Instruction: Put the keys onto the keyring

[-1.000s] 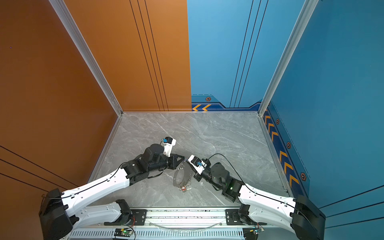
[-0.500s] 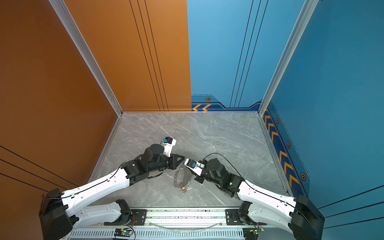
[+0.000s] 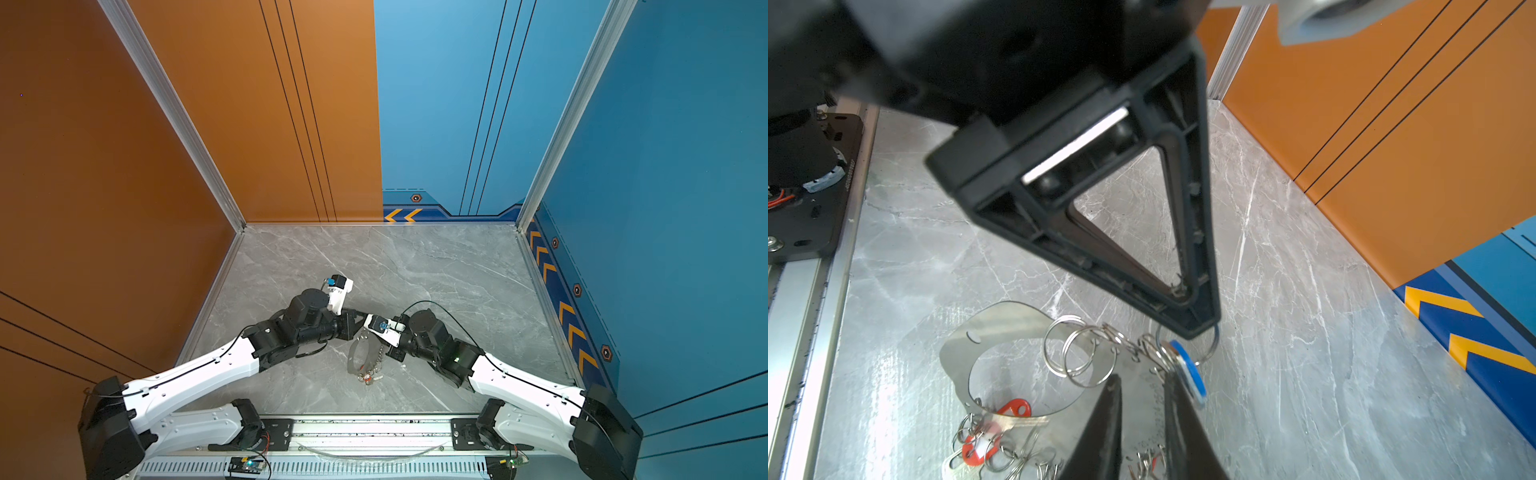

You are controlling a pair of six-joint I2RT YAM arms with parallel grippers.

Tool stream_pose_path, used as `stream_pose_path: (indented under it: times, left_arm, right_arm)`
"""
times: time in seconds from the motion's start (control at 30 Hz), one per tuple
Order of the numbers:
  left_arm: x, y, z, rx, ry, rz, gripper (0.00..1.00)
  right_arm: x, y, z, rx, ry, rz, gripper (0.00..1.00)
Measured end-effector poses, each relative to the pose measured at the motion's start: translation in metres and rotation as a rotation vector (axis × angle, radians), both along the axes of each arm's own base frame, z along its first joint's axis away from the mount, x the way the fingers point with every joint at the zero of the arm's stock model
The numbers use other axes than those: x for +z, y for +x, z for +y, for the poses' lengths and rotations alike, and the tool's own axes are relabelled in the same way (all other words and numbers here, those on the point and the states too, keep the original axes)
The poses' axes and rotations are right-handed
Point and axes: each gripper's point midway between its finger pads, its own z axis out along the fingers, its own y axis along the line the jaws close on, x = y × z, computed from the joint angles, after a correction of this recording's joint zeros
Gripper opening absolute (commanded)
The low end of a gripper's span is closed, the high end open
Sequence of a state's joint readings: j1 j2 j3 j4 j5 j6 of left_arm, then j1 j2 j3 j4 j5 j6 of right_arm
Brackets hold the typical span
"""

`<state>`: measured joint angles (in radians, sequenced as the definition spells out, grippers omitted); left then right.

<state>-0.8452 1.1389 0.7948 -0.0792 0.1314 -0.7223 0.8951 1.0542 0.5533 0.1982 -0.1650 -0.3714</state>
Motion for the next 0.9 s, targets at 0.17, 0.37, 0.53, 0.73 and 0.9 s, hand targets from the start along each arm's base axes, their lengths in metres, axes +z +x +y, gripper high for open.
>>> stream_pose_path:
  times: [0.17, 0.37, 0.53, 0.73, 0.9]
  left_arm:
    - [0.000, 0.000, 0.000, -0.001, 0.000, 0.000, 0.00]
    - [-0.001, -0.002, -0.001, -0.005, 0.005, 0.004, 0.00]
    - [0.000, -0.003, -0.002, -0.008, 0.003, 0.001, 0.00]
    - [0.001, -0.003, -0.002, -0.007, 0.003, 0.000, 0.00]
    - [0.001, -0.003, -0.002, -0.008, 0.003, -0.001, 0.00]
  right_arm:
    - [-0.003, 0.001, 0.000, -0.001, -0.010, -0.003, 0.20]
    - [-0.008, 0.009, -0.003, -0.035, -0.033, -0.011, 0.21]
    - [-0.006, 0.012, -0.003, -0.042, -0.024, -0.019, 0.22]
    - [-0.004, 0.012, -0.002, -0.033, -0.001, -0.025, 0.21]
    - [-0.004, 0.010, -0.001, -0.017, 0.006, -0.020, 0.20]
